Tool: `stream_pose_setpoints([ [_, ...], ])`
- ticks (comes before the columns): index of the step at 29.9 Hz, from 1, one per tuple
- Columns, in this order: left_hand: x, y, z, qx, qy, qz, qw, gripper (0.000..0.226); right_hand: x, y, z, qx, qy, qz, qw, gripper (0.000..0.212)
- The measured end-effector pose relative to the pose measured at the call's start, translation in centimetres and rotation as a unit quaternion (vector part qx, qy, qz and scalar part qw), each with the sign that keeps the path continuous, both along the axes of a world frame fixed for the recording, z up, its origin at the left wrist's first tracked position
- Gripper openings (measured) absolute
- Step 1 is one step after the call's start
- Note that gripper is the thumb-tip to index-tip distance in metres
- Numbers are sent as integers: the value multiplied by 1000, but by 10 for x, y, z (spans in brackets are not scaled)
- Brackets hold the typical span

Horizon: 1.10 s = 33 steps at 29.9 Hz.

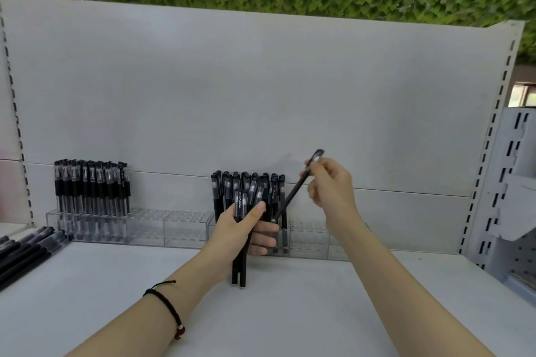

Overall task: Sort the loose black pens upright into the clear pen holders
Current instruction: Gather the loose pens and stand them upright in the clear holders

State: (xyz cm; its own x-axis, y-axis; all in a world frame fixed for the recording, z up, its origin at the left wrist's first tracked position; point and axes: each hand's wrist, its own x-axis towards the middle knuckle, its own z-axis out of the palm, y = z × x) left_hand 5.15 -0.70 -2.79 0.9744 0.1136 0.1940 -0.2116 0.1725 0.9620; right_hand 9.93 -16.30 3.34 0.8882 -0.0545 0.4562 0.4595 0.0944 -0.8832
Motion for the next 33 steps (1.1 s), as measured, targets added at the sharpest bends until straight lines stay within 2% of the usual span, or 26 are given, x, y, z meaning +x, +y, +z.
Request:
stream_pose_setpoints([
  [4, 3, 5, -2, 19, 1, 42, 999, 40, 9, -9, -3, -55, -82, -131, 986, 9],
  [8, 4, 4, 0, 14, 4, 46, 999, 35, 19, -11, -14, -139, -89, -163, 973, 11],
  [10, 4, 4, 1, 6, 13, 42, 999, 30, 24, -12, -19, -173, -87, -168, 967, 11],
  [16, 3, 3, 5, -30, 34, 21, 999, 11, 24, -11, -17, -188, -94, -154, 966, 14],
  [19, 3, 2, 4, -28, 37, 25, 999, 10, 22, -9, -18, -216, -104, -145, 960, 16],
  [24, 2, 2, 4, -33, 37, 25, 998, 10, 24, -11, -24, -343, -98, -164, 920, 17],
  [30, 1, 1, 4, -29, 22, 7, 999, 6, 24, -12, -28, -320, -77, -143, 933, 18],
  [33, 0, 0, 1, 11, -12, -16, 1000, 11, 18, -8, -31, -406, -72, -140, 900, 18],
])
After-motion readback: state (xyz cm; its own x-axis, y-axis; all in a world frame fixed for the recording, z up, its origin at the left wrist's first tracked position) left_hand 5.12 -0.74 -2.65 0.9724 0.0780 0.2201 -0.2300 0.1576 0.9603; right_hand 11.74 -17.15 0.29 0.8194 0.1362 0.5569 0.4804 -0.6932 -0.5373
